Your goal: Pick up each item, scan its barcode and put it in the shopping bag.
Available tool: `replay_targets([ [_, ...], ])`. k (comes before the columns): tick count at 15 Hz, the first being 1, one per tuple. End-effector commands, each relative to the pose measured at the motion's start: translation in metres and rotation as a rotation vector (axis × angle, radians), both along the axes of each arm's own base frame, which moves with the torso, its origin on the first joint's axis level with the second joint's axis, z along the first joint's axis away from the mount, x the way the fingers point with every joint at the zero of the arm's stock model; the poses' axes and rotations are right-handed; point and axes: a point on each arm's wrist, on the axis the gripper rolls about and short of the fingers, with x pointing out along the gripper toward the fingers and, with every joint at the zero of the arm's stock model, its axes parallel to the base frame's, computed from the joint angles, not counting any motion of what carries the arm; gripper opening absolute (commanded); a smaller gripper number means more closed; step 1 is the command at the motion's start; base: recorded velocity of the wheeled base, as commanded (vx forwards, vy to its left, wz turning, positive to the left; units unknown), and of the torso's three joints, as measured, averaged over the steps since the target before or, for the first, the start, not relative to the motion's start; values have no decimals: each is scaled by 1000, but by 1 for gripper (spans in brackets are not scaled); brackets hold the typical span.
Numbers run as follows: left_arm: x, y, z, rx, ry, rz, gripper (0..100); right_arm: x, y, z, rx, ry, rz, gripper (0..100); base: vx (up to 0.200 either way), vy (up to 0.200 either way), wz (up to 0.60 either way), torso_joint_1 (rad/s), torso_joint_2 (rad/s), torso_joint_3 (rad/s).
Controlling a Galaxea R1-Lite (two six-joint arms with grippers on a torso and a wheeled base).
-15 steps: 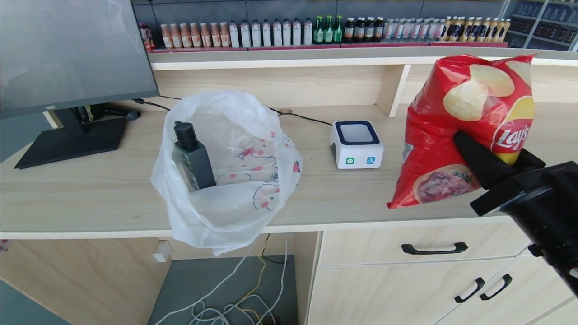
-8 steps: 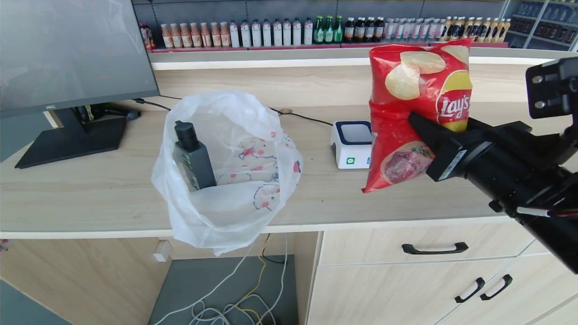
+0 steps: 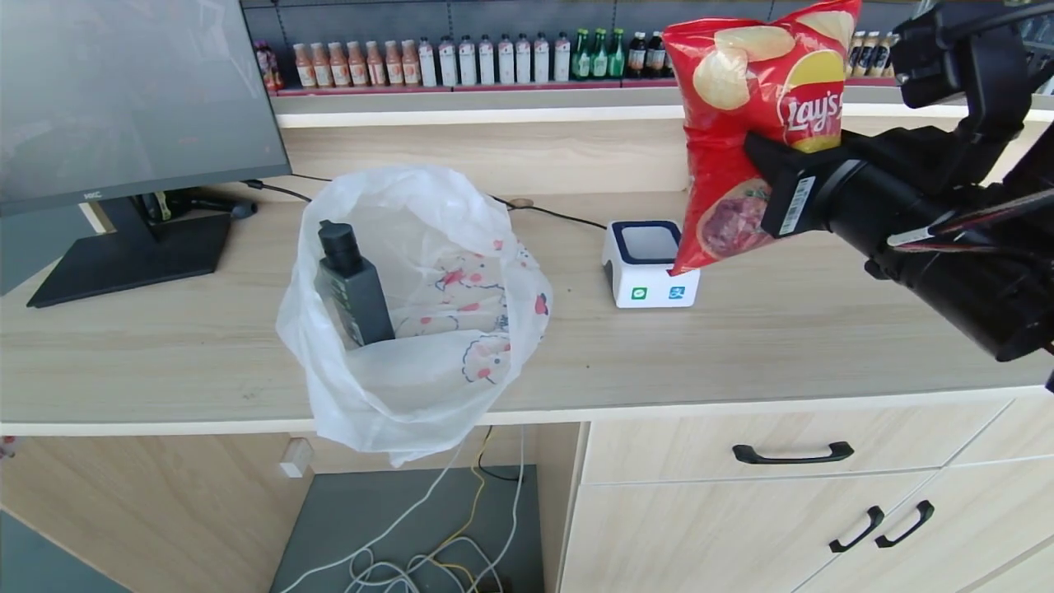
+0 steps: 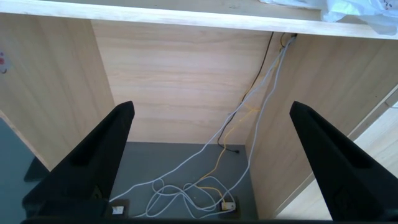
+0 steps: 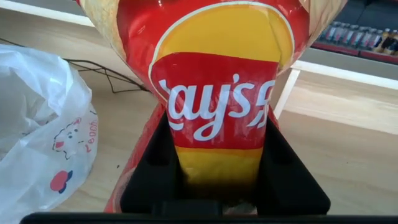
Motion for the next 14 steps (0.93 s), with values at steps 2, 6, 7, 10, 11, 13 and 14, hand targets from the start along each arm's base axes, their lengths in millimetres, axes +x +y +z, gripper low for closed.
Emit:
replay_targets([
  [2,0,0,0,0,0,0,100,27,3,-7,-31,15,-44,0,0,0,0,0,0,0],
  [6,0,0,0,0,0,0,100,45,6,-11,-72,16,-72,0,0,0,0,0,0,0],
  [7,0,0,0,0,0,0,100,47,8,-11,-73,14,-71,0,0,0,0,0,0,0],
  [10,0,0,0,0,0,0,100,57,17,-19,-86,31,-56,0,0,0,0,0,0,0],
  [11,0,0,0,0,0,0,100,58,20,-23,-91,39,-49,0,0,0,0,0,0,0],
  [13,0,0,0,0,0,0,100,61,21,-27,-117,48,-52,0,0,0,0,0,0,0],
  [14,0,0,0,0,0,0,100,62,22,-30,-122,53,-52,0,0,0,0,0,0,0],
])
